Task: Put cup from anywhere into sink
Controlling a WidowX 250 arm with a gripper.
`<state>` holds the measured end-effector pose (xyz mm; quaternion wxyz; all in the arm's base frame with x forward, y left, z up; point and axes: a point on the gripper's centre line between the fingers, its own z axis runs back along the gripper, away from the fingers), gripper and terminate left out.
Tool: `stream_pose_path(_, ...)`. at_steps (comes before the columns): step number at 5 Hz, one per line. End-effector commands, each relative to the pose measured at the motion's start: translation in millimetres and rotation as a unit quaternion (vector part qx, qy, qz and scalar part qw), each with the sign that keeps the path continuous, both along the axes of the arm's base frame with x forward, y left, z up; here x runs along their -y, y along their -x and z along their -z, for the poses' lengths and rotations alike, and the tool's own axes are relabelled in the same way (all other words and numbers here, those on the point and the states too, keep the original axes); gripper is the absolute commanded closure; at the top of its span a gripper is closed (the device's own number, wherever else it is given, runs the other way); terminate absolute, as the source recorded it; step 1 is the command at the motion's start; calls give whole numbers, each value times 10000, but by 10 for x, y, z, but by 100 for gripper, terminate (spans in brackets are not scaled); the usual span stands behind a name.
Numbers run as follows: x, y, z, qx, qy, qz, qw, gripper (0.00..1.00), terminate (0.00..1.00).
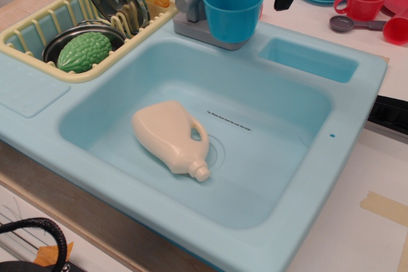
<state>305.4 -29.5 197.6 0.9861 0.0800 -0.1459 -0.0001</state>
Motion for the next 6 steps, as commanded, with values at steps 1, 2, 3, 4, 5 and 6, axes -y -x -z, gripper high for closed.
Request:
stream_pose_path(1,-53,-167,11,223,37,388,9990,0,0)
stream_pose_path(2,-106,-196,107,290,91,419,9987,0,0)
stream_pose_path(3,-131,-204,183,253,9,315,9992,0,0)
stream_pose_path(4,-145,-215,250,170,38,291,9994,0,0)
stream_pose_path(5,-158,-206,340,124,128,266,9995,0,0)
stream_pose_path(6,-163,-204,431,35,241,193,9995,0,0)
